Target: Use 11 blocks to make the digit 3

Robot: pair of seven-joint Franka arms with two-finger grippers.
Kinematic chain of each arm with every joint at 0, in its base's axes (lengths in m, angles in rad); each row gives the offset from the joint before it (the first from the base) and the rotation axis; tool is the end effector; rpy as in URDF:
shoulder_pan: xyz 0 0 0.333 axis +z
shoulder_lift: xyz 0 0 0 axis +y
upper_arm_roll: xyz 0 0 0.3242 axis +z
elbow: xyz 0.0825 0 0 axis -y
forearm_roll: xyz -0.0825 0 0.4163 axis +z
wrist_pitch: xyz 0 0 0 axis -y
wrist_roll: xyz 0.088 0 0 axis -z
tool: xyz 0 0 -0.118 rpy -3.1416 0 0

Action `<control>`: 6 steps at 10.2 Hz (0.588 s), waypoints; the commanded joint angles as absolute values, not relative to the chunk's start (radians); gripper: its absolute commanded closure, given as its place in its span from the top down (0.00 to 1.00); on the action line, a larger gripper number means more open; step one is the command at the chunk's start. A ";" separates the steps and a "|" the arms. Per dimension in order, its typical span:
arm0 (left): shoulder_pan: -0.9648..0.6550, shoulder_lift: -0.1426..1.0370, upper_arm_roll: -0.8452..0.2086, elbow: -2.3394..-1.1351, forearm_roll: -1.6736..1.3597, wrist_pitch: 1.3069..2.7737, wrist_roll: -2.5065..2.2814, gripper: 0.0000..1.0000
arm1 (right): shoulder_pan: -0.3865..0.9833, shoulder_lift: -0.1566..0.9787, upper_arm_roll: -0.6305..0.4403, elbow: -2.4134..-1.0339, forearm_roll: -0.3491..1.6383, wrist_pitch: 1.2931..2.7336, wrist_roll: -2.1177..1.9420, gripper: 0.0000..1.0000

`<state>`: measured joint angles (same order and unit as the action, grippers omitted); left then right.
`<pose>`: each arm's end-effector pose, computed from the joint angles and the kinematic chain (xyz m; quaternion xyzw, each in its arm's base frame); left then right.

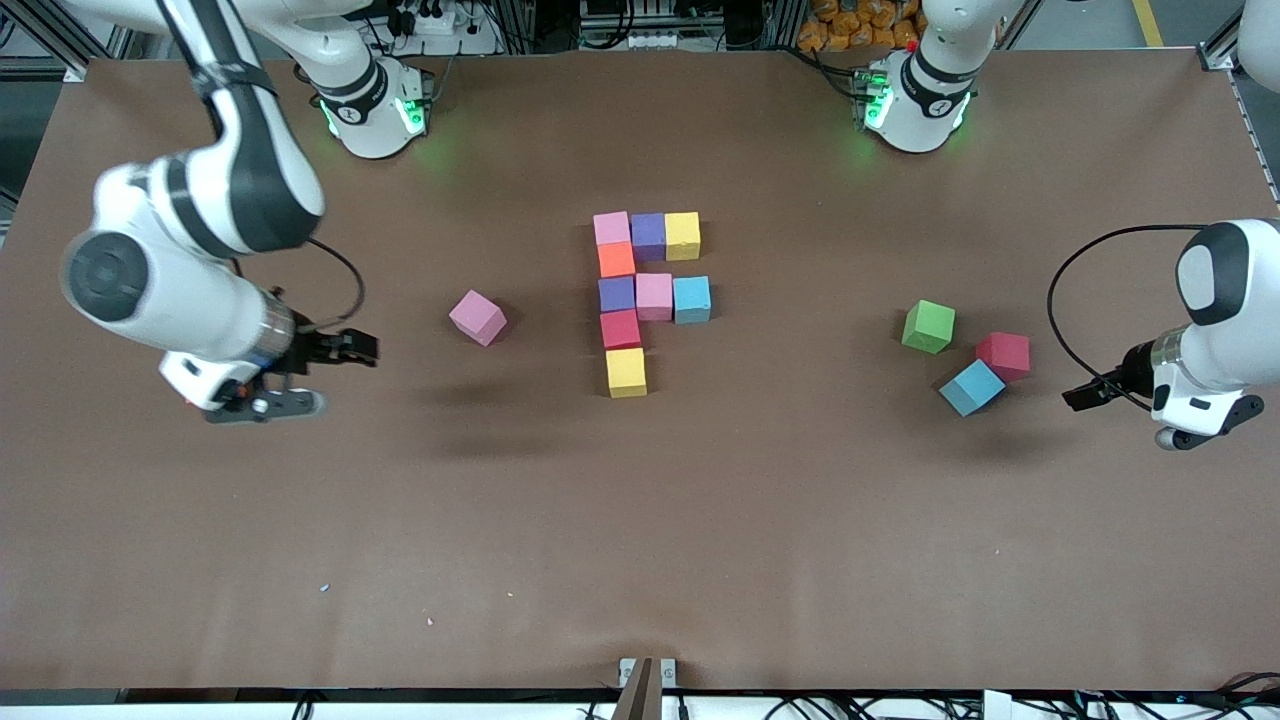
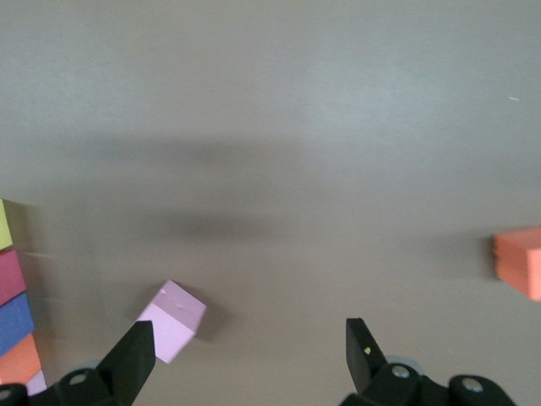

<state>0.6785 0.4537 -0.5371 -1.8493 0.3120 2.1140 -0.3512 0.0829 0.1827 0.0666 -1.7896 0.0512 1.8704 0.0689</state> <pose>0.6391 0.1253 0.2754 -0.9835 -0.1720 0.0533 0.0198 0.6236 0.0966 0.4241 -0.9978 -0.0312 0.0537 0.0244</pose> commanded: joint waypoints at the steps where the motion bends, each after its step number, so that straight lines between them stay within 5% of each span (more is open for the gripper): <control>1: 0.623 0.474 -0.549 -1.825 0.336 2.106 -0.259 1.00 | 0.034 -0.013 0.086 -1.946 0.055 1.882 0.058 1.00; 6: 0.496 0.607 -0.552 -1.711 0.321 2.106 -0.414 1.00 | -0.043 -0.028 0.066 -1.716 0.077 1.643 -0.043 1.00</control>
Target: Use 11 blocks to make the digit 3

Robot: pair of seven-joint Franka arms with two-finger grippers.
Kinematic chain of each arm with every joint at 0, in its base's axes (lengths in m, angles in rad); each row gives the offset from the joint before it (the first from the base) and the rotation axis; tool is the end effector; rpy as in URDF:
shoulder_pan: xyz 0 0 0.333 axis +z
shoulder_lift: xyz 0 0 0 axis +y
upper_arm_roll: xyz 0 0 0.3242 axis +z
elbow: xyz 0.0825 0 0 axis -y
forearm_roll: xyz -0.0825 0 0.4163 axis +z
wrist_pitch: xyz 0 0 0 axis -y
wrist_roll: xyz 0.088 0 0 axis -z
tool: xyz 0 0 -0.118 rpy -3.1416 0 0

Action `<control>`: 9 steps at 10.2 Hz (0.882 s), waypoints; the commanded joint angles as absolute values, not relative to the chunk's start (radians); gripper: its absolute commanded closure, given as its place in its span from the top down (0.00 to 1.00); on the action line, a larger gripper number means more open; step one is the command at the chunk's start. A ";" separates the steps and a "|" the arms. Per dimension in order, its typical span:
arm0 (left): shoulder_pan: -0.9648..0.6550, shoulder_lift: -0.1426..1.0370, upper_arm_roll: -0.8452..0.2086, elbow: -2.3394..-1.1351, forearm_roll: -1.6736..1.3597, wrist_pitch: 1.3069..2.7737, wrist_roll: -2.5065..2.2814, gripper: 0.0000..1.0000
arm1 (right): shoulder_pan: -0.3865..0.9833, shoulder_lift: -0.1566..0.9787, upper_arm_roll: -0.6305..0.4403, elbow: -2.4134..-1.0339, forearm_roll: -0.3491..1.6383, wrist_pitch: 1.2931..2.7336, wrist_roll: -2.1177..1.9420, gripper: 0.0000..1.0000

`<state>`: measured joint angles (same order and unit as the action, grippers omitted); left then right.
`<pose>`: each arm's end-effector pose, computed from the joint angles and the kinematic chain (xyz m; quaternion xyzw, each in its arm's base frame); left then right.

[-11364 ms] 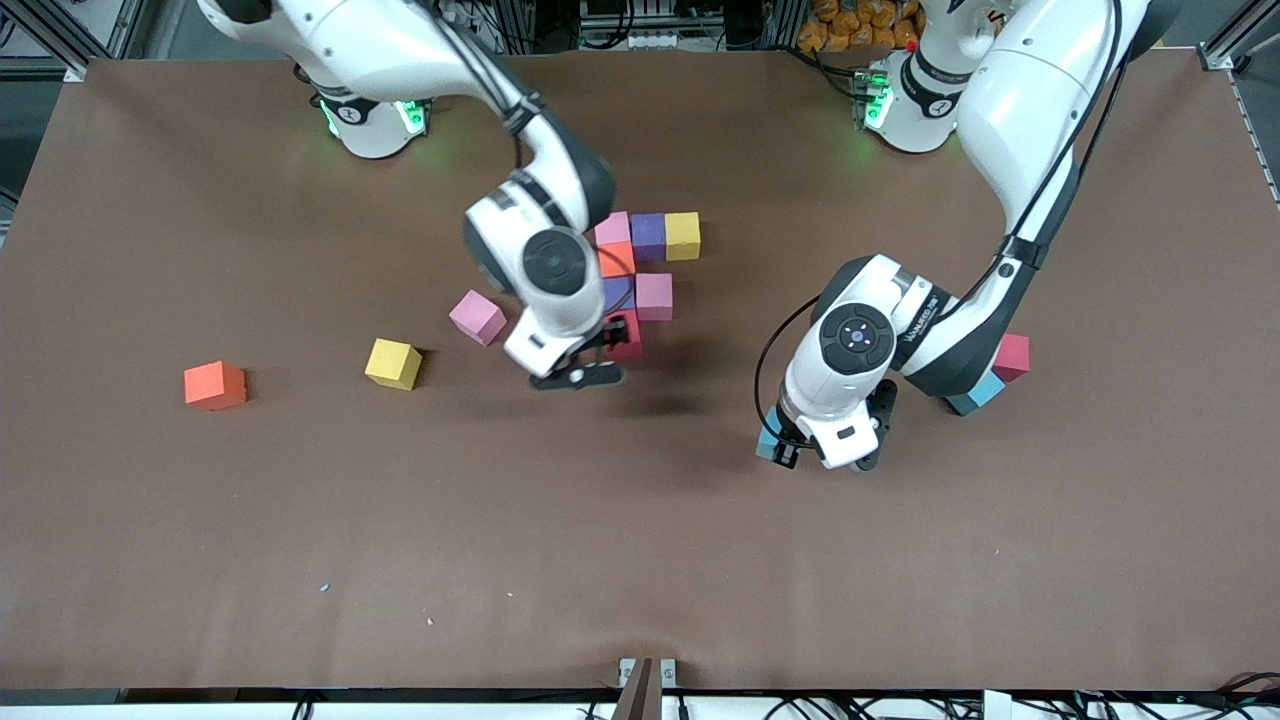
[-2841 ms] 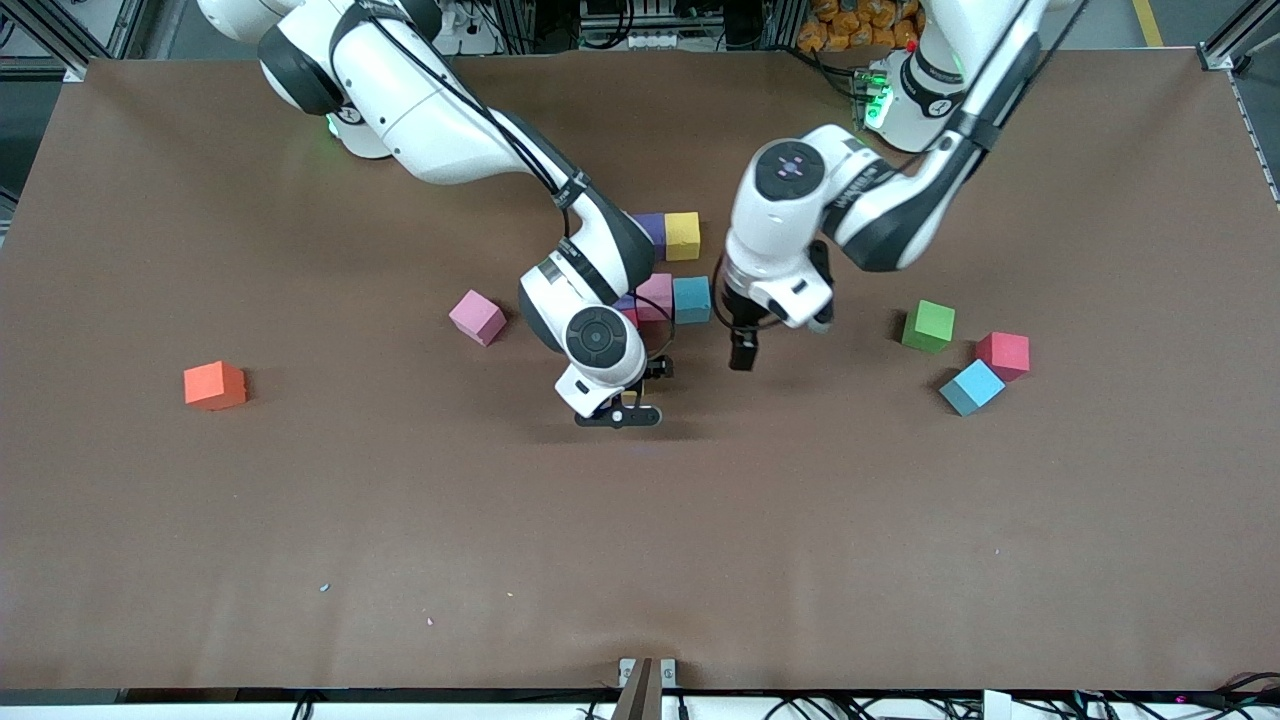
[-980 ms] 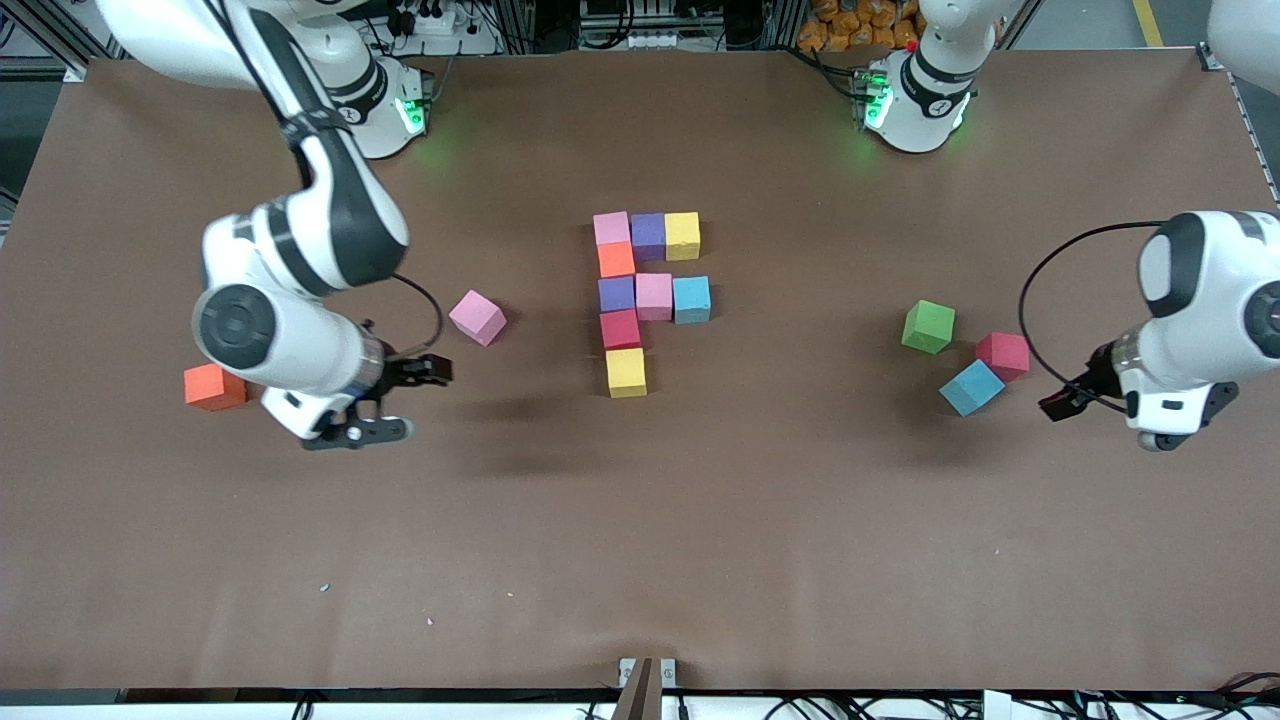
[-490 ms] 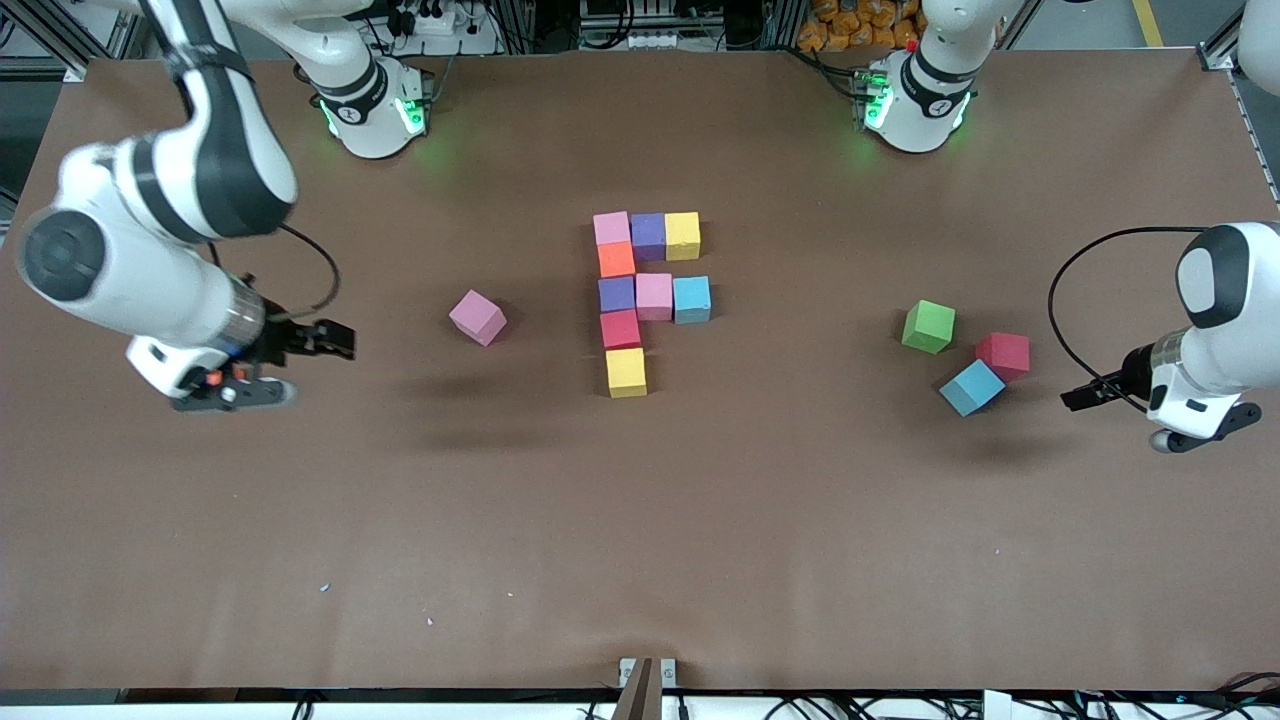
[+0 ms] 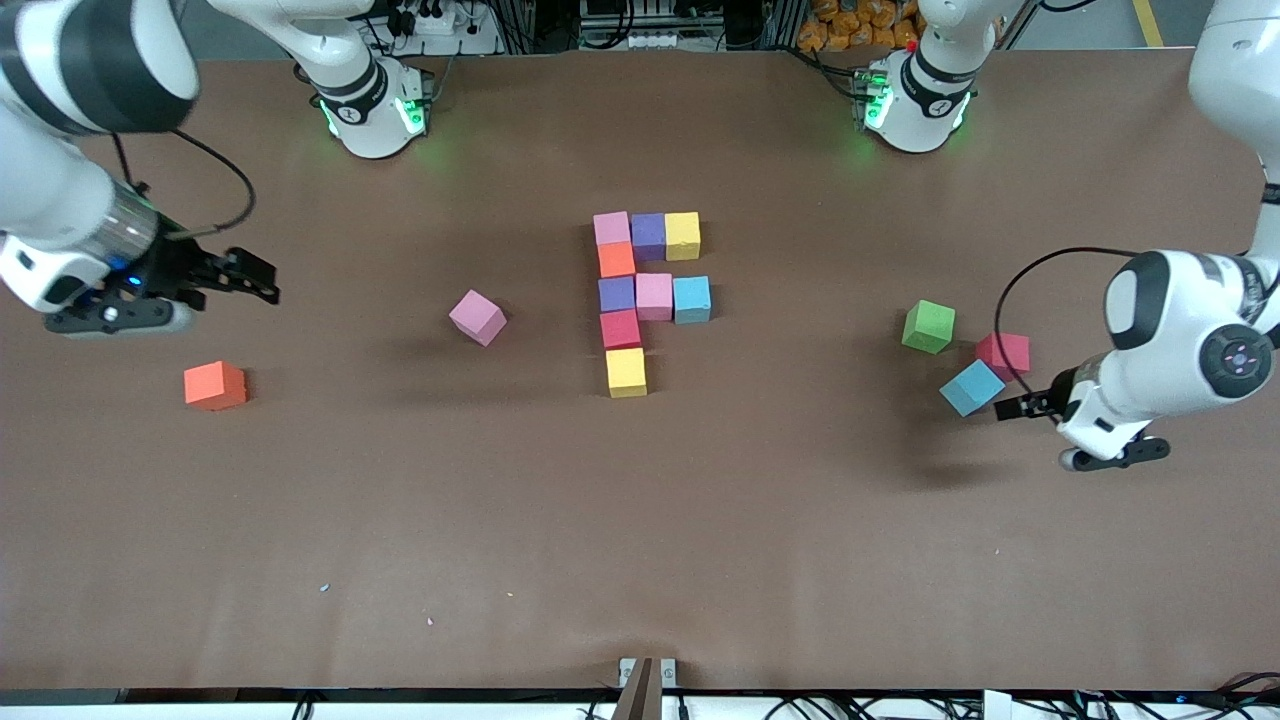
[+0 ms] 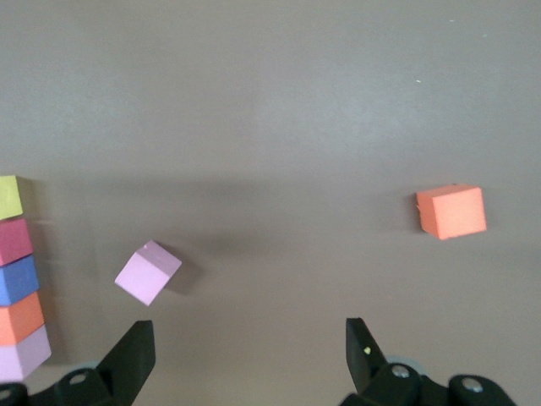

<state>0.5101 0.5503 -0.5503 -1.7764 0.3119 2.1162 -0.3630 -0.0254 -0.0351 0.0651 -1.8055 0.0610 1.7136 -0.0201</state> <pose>0.6694 0.0137 0.2528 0.9937 0.0964 -0.0580 0.0009 0.5760 0.0297 0.5355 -0.9989 -0.0246 0.0287 0.0286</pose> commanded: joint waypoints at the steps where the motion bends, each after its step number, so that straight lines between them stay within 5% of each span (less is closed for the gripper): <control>1: 0.485 0.629 -0.551 -1.694 0.319 2.106 -0.463 1.00 | -0.048 -0.029 0.066 -1.662 0.063 1.620 -0.046 1.00; 9: 0.488 0.670 -0.546 -1.735 0.333 2.112 -0.569 1.00 | -0.170 -0.011 0.064 -1.488 0.014 1.534 -0.118 1.00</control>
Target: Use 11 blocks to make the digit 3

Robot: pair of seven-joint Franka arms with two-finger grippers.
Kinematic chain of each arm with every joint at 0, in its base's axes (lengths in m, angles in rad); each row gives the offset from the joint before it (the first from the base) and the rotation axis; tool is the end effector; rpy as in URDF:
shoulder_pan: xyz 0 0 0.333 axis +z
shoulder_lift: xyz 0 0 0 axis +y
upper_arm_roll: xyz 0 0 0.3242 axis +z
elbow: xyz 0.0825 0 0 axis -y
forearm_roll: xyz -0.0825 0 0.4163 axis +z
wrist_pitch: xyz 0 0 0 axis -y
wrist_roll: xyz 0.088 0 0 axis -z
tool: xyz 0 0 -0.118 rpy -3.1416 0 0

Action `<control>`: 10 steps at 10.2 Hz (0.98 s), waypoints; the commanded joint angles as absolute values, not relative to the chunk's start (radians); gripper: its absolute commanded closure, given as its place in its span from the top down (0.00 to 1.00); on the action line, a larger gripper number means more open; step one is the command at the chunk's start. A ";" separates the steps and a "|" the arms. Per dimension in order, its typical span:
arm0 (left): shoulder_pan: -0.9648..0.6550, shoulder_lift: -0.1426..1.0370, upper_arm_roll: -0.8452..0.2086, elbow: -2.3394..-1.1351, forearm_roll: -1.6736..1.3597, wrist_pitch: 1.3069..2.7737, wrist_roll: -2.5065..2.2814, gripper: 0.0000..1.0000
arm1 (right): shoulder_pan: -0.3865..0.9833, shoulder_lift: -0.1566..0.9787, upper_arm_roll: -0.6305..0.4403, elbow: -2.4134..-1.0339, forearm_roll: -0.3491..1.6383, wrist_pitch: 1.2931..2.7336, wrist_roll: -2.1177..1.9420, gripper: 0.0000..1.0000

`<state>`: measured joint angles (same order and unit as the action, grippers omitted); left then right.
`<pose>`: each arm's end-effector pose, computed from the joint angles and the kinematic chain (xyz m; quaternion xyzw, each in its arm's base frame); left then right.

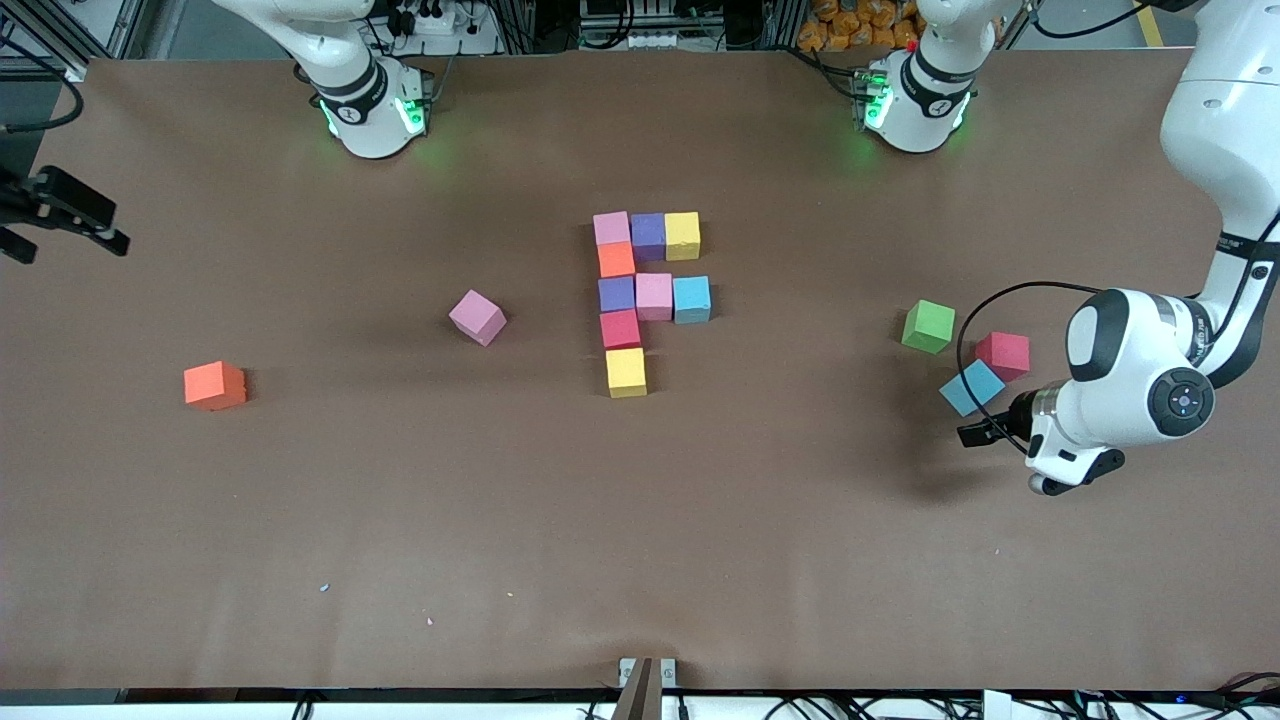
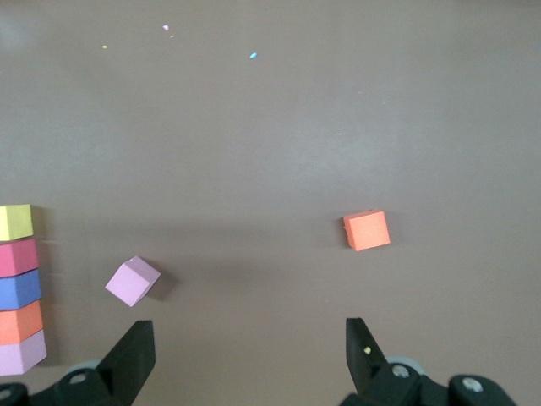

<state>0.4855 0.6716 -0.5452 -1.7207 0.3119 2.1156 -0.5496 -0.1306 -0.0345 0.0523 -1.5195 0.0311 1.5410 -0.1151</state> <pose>0.6769 0.0021 0.2028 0.9785 0.1849 -0.0900 0.0163 0.5720 -0.0405 0.6649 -0.9993 -0.0193 -0.0292 0.0118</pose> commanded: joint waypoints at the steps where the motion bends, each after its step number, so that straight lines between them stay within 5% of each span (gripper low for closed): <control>1: 0.492 0.669 -0.546 -1.746 0.334 2.112 -0.568 1.00 | -0.198 0.001 0.066 -1.493 0.029 1.534 -0.111 1.00; 10: 0.532 0.643 -0.546 -1.822 0.399 2.114 -0.568 1.00 | -0.161 0.011 0.068 -1.486 0.035 1.554 0.075 1.00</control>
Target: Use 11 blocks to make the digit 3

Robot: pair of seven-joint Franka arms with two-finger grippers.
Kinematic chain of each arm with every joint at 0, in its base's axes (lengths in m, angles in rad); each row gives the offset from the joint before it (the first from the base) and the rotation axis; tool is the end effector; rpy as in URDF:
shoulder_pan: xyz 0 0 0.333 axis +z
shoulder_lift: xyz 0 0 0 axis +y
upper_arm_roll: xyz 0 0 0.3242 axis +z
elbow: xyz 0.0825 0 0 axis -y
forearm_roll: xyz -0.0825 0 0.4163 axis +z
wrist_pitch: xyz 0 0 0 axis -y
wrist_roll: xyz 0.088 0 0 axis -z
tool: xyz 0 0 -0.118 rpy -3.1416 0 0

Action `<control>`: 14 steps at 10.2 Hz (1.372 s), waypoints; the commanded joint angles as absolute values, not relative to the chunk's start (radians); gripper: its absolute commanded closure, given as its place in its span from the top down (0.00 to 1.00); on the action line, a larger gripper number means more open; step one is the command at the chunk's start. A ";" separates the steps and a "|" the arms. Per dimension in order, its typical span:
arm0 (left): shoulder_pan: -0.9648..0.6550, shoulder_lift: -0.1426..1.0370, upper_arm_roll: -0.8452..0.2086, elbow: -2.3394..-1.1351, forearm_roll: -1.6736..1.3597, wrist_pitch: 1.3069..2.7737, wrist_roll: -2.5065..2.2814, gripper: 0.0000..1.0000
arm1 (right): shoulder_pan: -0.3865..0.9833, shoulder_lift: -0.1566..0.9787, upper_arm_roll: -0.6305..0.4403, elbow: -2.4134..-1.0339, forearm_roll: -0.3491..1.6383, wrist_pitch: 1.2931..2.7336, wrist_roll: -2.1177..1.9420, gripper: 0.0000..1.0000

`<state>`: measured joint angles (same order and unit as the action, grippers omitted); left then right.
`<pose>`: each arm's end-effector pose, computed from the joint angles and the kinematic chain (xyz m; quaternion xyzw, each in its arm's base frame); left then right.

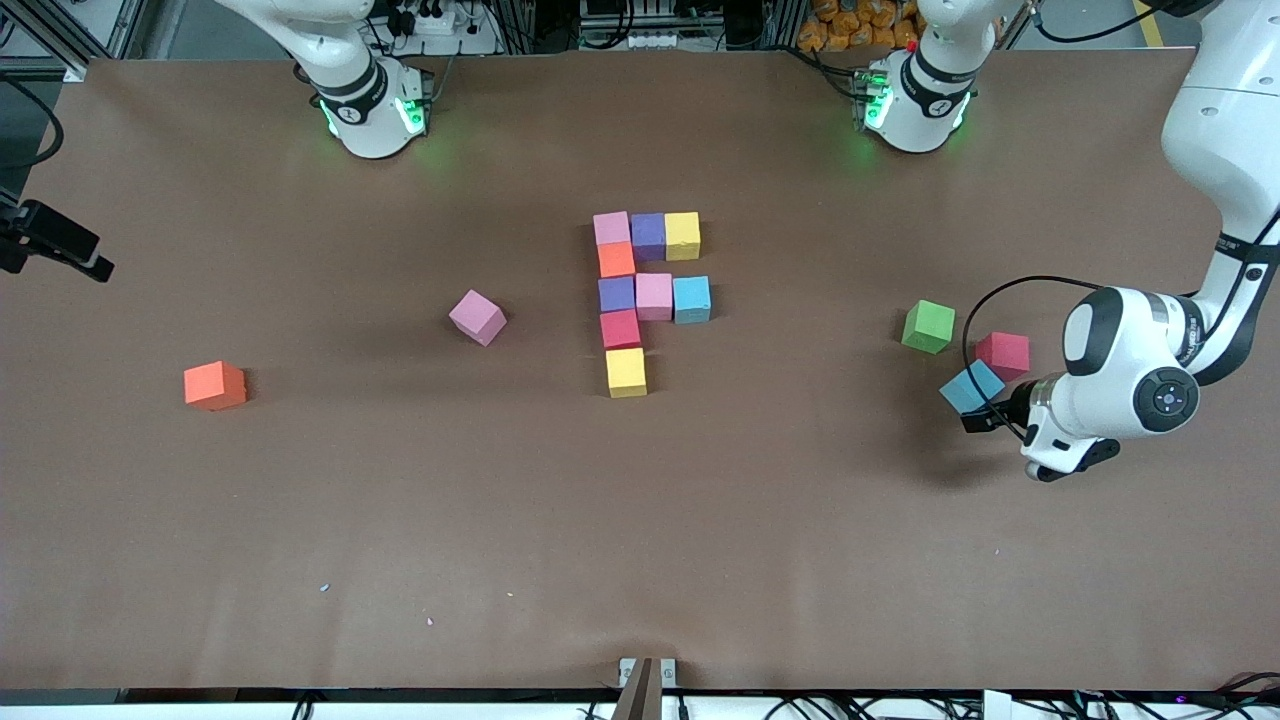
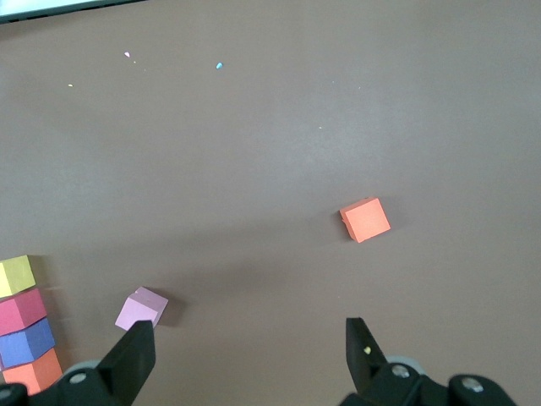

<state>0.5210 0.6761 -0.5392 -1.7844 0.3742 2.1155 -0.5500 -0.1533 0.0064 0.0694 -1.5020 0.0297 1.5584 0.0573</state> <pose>0.6533 0.0224 0.1738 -0.9777 -0.1766 0.1129 0.0105 0.5869 -0.0460 0.6516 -0.9971 0.0700 -0.0252 0.0147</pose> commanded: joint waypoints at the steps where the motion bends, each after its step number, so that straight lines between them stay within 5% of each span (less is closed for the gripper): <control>1: 0.537 0.641 -0.546 -1.828 0.399 2.112 -0.569 1.00 | -0.166 0.011 0.067 -1.486 0.034 1.554 0.068 1.00; 4: 0.552 0.621 -0.549 -1.850 0.391 2.103 -0.568 1.00 | -0.123 0.023 0.054 -1.485 0.020 1.546 0.063 1.00; 6: 0.552 0.594 -0.554 -1.870 0.377 2.092 -0.569 1.00 | -0.011 0.028 -0.064 -1.459 0.026 1.542 0.066 1.00; 14: 0.545 0.601 -0.563 -1.871 0.357 2.094 -0.568 1.00 | 0.000 0.048 -0.066 -1.468 0.034 1.549 0.072 1.00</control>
